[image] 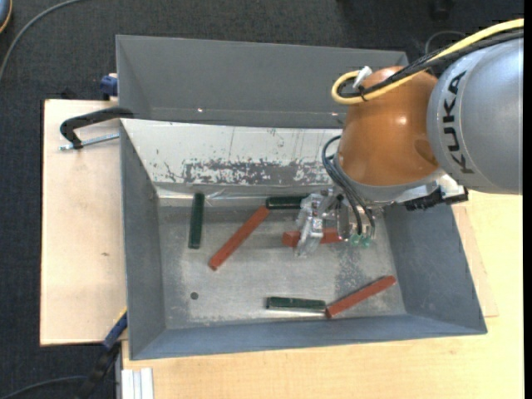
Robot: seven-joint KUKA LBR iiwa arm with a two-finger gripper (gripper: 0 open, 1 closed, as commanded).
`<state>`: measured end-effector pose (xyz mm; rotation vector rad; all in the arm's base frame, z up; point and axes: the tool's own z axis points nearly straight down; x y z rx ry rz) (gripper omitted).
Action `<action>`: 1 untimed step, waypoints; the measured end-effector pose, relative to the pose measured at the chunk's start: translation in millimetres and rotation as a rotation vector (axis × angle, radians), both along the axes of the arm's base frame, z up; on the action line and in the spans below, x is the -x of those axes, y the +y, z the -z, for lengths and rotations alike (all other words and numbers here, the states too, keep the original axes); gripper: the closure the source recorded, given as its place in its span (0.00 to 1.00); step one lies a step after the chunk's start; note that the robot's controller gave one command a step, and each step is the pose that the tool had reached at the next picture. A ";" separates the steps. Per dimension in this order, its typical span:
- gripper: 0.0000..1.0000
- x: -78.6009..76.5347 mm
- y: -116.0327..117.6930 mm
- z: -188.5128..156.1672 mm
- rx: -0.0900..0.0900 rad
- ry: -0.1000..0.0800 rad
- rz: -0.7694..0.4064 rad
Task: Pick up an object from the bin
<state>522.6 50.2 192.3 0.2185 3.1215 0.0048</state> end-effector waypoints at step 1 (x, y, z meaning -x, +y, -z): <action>1.00 -11.2 33.0 -48.3 0.003 0.001 -0.367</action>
Offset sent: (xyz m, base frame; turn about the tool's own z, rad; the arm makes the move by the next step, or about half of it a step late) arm 0.0093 0.0307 0.0456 -0.3640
